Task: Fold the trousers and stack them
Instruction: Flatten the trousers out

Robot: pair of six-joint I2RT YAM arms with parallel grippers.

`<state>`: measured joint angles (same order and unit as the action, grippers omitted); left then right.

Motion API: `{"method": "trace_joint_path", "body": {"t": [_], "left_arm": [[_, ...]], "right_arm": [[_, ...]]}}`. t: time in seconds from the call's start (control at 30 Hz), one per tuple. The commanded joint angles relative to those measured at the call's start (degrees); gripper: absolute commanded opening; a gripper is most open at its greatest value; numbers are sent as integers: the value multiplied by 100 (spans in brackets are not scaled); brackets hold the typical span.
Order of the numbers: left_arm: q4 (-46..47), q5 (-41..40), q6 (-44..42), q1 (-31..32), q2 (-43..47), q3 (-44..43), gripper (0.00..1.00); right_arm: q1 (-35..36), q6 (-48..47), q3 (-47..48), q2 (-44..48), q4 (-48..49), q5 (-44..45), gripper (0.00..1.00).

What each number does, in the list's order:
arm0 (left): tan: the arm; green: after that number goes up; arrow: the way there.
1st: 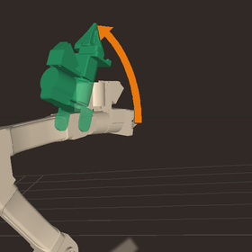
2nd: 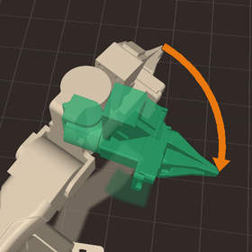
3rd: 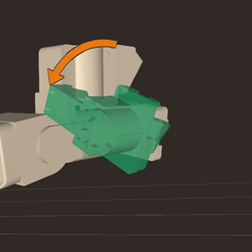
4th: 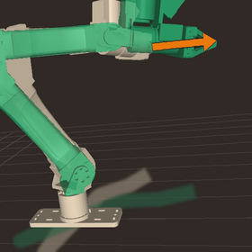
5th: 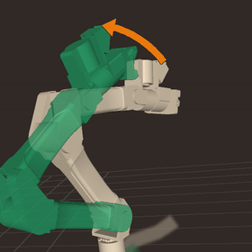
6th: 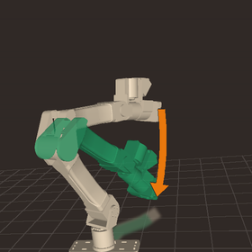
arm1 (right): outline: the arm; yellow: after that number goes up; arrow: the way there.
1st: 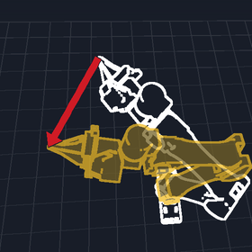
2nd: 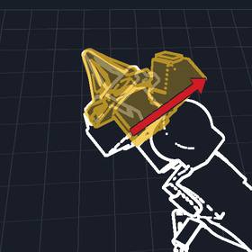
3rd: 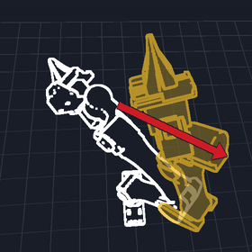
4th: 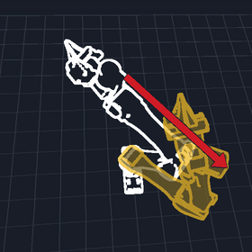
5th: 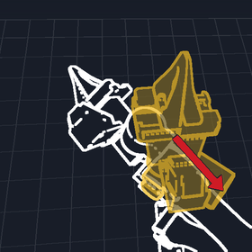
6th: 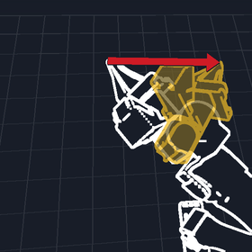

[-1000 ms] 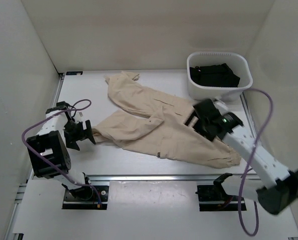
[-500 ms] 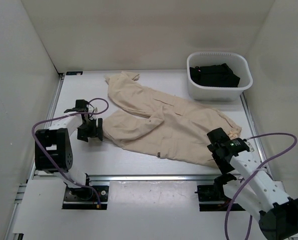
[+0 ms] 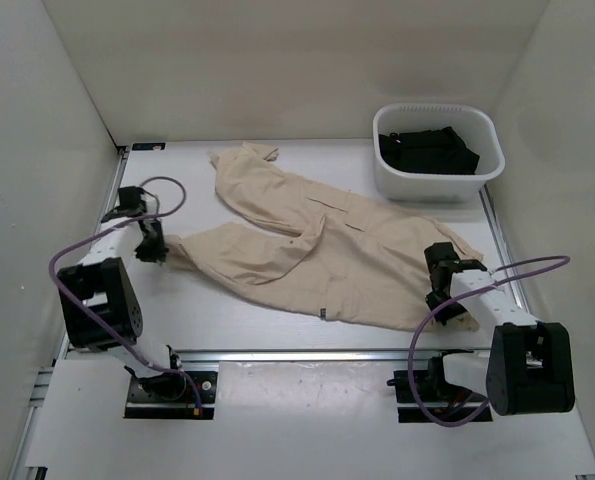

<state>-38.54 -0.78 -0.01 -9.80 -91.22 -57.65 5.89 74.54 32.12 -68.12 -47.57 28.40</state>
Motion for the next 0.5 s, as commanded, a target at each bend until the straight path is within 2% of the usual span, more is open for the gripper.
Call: {"method": "trace_joint_path", "body": {"t": [0.0, 0.07, 0.23, 0.37, 0.47], "left_arm": [[610, -686, 1, -757, 1033, -458, 16], [952, -1047, 1, -1022, 1298, -458, 16], [1639, -916, 1, -1831, 1904, -204, 16], [2324, -863, 1, -2078, 2415, 620, 16], [2527, -618, 1, -2078, 2486, 711, 16]], "right_arm": [[-114, -563, 4, -184, -68, 226, 2], [-114, -704, 346, -184, -313, 376, 0], [-219, -1423, 936, -79, -411, 596, 0], [-273, -2057, 1436, -236, -243, 157, 0], [-273, -2689, 2112, -552, -192, -27, 0]]}}
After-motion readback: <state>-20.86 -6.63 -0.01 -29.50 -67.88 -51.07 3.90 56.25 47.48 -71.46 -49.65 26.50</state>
